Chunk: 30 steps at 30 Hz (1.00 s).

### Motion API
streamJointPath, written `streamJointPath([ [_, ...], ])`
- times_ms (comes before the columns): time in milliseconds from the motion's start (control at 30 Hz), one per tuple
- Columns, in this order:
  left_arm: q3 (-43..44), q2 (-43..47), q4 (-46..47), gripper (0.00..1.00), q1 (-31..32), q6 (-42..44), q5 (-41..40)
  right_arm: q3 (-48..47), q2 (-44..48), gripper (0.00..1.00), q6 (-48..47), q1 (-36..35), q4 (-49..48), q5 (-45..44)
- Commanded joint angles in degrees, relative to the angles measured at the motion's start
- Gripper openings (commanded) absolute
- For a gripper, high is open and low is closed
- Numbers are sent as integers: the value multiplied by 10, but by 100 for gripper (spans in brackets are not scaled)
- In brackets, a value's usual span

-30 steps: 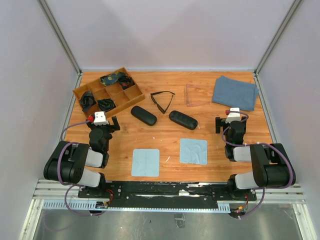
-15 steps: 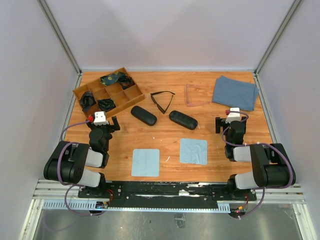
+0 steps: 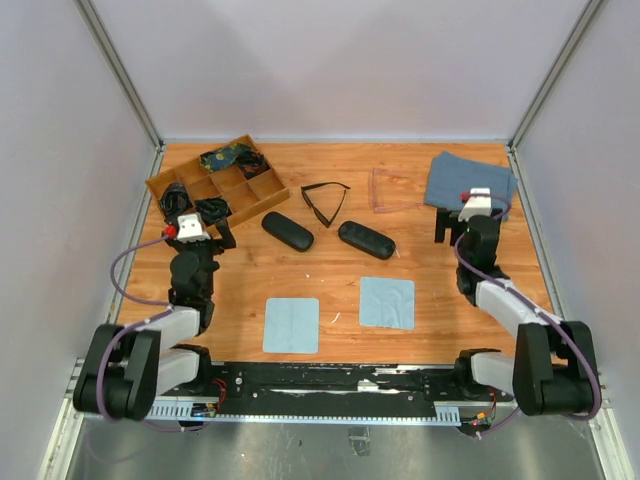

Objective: Organize the sunglasses
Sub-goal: Pick up the sunglasses case from the center of the board.

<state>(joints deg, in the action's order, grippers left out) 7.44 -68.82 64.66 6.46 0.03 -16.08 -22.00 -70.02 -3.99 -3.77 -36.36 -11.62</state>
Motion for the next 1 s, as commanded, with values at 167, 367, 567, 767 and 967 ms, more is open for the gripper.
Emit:
streamJointPath([
  [167,41,216,-203,100,-6,-191,77,-154,95,98,86,2,327,174],
  [367,78,263,-288,100,-6,-229,174,-161,152,98,91,2,370,238],
  [567,80,285,-305,100,-6,-264,178,-148,194,98,117,2,341,253],
  [767,98,263,-343,100,-6,-268,193,-122,251,98,132,2,311,222],
  [967,104,273,-383,100,-5,-265,176,-169,214,98,113,-25,363,239],
])
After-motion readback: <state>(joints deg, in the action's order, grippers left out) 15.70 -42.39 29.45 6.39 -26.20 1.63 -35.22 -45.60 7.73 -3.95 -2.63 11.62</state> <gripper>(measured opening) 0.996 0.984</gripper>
